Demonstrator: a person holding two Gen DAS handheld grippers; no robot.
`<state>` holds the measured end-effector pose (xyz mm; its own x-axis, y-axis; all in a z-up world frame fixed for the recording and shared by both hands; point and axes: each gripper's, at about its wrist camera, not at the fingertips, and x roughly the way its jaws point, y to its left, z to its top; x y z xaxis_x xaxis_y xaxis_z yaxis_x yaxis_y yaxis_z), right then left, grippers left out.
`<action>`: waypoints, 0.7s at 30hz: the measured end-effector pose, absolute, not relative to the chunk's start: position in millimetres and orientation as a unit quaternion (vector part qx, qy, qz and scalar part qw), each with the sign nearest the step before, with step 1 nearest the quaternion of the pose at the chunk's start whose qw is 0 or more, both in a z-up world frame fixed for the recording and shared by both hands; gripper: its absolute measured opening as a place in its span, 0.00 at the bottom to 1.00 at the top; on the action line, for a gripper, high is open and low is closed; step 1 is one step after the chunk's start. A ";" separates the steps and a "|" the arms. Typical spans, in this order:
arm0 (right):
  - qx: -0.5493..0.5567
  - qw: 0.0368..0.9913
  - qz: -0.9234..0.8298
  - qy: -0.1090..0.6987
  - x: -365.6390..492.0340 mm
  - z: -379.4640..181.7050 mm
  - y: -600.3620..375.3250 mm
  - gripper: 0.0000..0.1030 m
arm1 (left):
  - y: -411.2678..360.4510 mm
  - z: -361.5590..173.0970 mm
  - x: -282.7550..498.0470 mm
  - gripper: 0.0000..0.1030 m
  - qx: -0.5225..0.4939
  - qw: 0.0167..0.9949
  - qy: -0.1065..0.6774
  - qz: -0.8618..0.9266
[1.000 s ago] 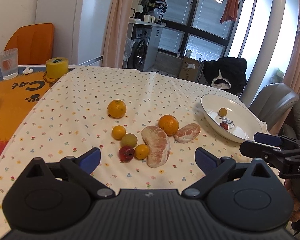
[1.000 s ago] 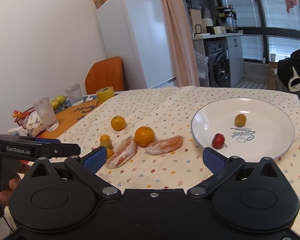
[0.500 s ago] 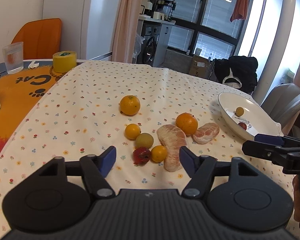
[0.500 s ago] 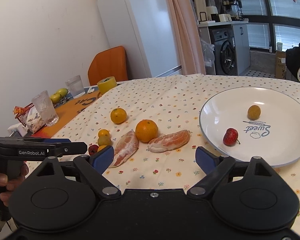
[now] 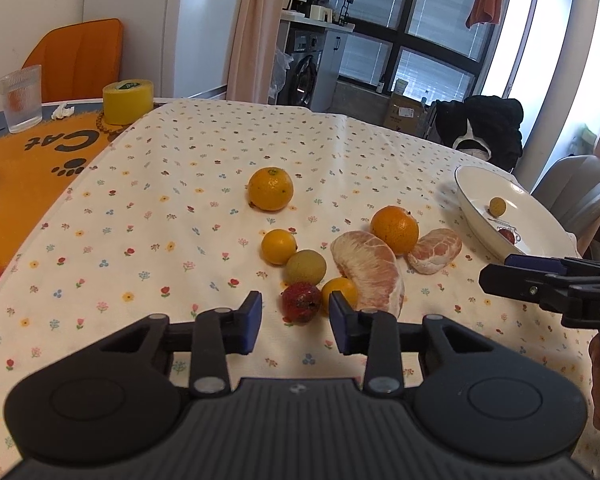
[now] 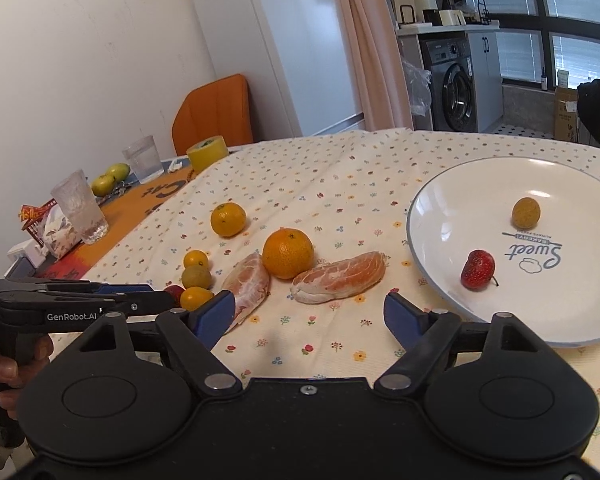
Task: Organize fruits
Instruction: 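Grasp a red plum with the left tool while the right tool approaches a pomelo segment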
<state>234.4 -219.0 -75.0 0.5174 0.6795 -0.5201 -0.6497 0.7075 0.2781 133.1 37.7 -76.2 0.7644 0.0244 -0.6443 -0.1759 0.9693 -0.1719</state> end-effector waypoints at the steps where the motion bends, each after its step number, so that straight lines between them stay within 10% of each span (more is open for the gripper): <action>1: 0.022 0.871 0.381 0.310 235.6 -76.0 -217.6 0.76 | 38.4 -77.7 134.8 0.34 -0.112 0.932 0.341 0.054; 21: -0.079 0.882 0.348 0.309 257.3 -86.1 -176.5 0.68 | 50.6 -84.1 152.1 0.22 -0.123 0.930 0.343 0.049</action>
<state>257.3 -176.5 -86.1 0.5668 0.5652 -0.5994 -0.6627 0.7450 0.0758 152.1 50.6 -84.1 0.7597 0.0061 -0.6503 -0.1748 0.9651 -0.1951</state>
